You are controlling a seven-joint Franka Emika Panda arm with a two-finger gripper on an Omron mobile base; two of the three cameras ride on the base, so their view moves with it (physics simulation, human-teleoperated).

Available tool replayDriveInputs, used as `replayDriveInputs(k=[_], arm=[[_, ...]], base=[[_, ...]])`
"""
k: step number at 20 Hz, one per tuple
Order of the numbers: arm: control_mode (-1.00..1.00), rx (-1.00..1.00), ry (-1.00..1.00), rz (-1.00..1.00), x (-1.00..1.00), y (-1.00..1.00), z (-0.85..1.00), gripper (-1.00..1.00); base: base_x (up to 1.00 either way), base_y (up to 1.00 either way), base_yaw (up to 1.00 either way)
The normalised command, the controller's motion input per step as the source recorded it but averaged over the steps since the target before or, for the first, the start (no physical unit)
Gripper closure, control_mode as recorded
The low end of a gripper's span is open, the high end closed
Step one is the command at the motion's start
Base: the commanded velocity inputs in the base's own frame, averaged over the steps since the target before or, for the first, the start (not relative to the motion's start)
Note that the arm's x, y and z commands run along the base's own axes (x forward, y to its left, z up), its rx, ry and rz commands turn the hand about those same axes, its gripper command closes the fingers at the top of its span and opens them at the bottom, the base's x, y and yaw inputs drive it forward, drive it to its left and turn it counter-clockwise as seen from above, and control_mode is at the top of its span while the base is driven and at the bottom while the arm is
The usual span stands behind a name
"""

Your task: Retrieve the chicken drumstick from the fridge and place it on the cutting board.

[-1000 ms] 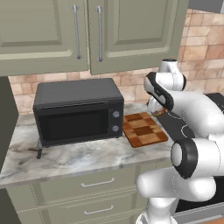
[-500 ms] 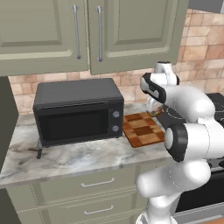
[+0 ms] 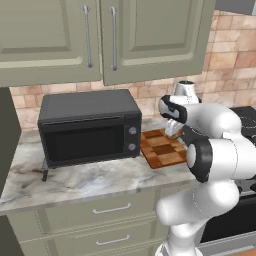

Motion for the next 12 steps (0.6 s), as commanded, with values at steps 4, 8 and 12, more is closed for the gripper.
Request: replayDriveInputs(k=[4, 8, 12], arm=[[-1.0, 0.0, -0.01, 0.04, 0.13, 0.0, -0.53, 1.0], [-1.0, 0.0, 0.0, 0.02, 0.21, 0.0, -0.34, 1.0], [-1.0, -0.01, 0.01, 0.0, 0.34, 0.0, -0.01, 1.0]], base=[[0.0, 0.0, 0.0], [0.0, 0.0, 0.0], [0.0, 0.0, 0.0]])
